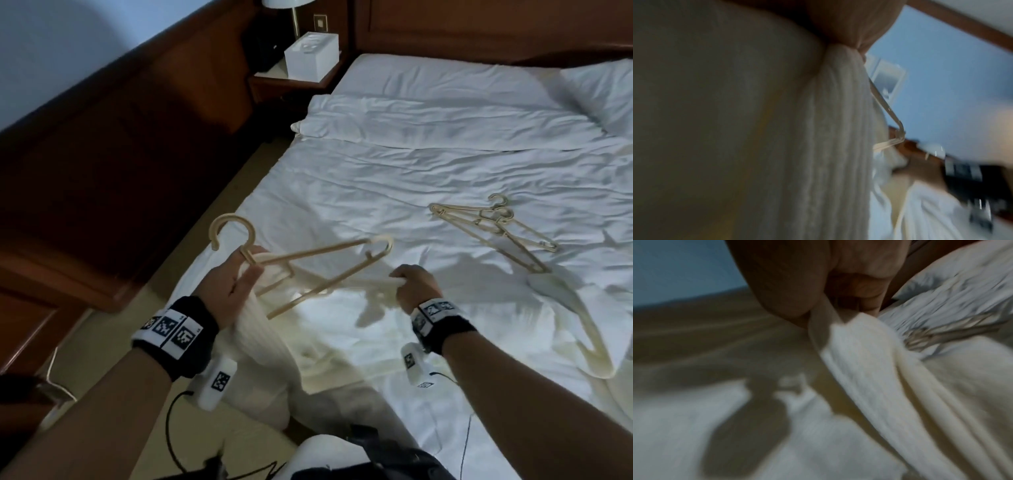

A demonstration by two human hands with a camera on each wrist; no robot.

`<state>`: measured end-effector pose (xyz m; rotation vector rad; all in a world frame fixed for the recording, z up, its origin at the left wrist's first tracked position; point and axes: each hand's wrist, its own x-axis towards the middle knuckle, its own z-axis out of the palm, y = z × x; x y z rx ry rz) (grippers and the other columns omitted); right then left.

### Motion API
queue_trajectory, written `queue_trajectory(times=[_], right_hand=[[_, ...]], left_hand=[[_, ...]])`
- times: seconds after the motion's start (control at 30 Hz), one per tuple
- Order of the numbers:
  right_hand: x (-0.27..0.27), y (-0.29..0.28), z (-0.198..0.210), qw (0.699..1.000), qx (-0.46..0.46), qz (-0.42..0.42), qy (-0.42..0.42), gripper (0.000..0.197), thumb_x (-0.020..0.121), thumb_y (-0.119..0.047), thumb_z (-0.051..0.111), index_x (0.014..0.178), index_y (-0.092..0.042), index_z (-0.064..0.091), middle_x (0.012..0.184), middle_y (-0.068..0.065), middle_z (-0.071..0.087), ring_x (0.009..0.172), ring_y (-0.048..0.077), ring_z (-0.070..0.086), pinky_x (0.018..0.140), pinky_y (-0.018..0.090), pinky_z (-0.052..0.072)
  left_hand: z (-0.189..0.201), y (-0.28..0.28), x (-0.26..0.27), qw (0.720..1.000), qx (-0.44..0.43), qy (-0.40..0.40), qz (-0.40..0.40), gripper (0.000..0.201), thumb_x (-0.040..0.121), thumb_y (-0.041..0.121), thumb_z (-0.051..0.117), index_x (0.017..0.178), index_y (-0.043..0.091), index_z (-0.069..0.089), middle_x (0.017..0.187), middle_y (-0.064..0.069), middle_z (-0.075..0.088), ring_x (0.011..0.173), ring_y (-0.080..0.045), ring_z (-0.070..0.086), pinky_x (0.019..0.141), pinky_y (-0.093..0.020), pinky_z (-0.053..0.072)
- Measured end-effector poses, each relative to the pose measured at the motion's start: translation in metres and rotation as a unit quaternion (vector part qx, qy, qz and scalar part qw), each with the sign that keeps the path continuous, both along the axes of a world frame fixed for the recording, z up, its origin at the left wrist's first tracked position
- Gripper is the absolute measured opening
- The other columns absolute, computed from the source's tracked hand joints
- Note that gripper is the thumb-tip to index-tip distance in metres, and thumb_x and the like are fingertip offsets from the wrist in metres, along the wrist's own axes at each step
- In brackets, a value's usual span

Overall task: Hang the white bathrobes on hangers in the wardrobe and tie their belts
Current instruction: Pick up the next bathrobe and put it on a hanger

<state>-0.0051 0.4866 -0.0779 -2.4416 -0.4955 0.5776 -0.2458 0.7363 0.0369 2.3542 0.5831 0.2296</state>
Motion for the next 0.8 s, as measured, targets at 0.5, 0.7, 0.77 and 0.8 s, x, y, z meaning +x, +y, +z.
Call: queue_trajectory(times=[0.5,0.7,0.77,0.8], right_hand=[[-0.039,-0.063,0.060,0.974,-0.098,0.196,-0.048,0.073,0.079,-0.045,0.070,0.141,-0.031,0.033,0.135,0.001,0.036,0.123,0.023,0.047,0.103,0.038,0.042],[-0.061,-0.037,0.050,0.961,0.080,0.235,-0.123,0.047,0.086,-0.049,0.062,0.130,-0.035,0.049,0.138,-0.003,0.040,0.122,0.020,0.047,0.105,0.041,0.038],[-0.058,-0.032,0.051,0.951,0.087,0.268,-0.129,0.034,0.091,-0.042,0.058,0.121,-0.025,0.057,0.123,-0.004,0.051,0.103,0.019,0.057,0.093,0.036,0.043],[-0.056,-0.032,0.052,0.948,0.086,0.279,-0.125,0.030,0.093,-0.039,0.057,0.119,-0.023,0.057,0.118,-0.004,0.053,0.096,0.021,0.060,0.086,0.033,0.044]], left_hand=[[-0.044,-0.074,0.054,0.995,-0.001,0.084,-0.050,0.047,0.100,0.028,0.042,0.145,0.027,0.032,0.129,-0.010,0.057,0.117,-0.027,0.055,0.093,-0.029,0.040],[-0.032,-0.091,0.049,0.994,-0.051,0.012,-0.096,0.022,0.101,0.029,0.040,0.120,0.030,0.052,0.095,0.014,0.062,0.083,0.009,0.058,0.073,-0.003,0.038],[-0.032,-0.093,0.046,0.997,-0.048,-0.009,-0.060,0.024,0.097,0.039,0.038,0.108,0.028,0.055,0.083,0.017,0.061,0.076,0.010,0.059,0.069,-0.003,0.039],[-0.033,-0.092,0.044,0.998,-0.038,-0.010,-0.041,0.030,0.093,0.044,0.036,0.104,0.026,0.056,0.079,0.014,0.061,0.073,0.006,0.058,0.066,-0.006,0.040]])
